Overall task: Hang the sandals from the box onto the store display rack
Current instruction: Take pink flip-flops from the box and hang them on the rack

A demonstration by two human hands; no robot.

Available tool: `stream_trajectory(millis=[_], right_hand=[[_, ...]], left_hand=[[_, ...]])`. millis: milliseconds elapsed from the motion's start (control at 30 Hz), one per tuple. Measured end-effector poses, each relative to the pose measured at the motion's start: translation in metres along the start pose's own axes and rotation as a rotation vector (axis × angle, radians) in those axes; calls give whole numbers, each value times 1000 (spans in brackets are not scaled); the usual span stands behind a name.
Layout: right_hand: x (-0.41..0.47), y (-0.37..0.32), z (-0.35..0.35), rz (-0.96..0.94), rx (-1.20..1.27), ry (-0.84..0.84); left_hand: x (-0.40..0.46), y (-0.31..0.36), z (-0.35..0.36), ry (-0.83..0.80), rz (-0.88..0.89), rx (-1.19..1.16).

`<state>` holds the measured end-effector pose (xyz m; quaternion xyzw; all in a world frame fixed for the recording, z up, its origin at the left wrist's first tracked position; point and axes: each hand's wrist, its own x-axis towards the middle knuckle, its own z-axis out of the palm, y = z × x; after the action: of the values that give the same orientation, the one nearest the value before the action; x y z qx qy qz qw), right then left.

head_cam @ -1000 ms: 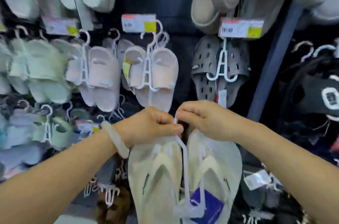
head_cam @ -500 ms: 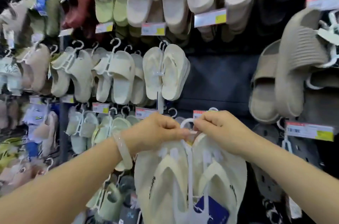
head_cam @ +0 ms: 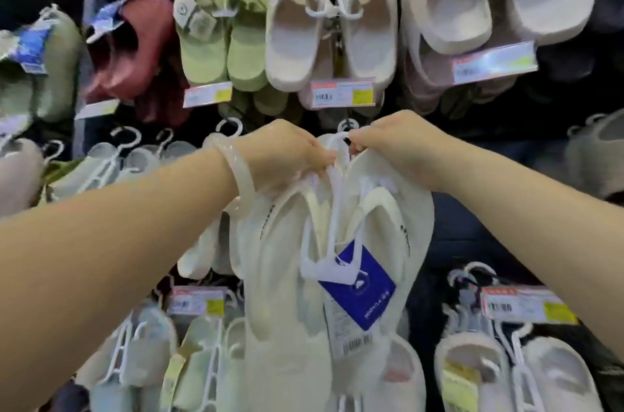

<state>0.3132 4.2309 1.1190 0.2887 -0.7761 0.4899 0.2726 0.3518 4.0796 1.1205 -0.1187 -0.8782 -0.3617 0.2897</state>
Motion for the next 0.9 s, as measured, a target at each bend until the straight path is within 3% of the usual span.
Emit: stream_trajectory(millis=[200,333,467,667,800,900], right_hand=[[32,9,-5,6,-166,-167],[55,29,-8,-11,-99,-44],[81,44,-15,22,-4,-85],[109,56,-24,-78,128,-79],[127,58,-30,-231,120,-48],[138,67,-28,-233,46,-31]], left_hand=[[58,-16,-1,29,22,58],[87,-19,5,14,56,34],[116,-17,10,64,104,24],[137,-21,31,170,68,-224],[148,-24,39,256,174,-459],[159,-30,46,283,156,-418]])
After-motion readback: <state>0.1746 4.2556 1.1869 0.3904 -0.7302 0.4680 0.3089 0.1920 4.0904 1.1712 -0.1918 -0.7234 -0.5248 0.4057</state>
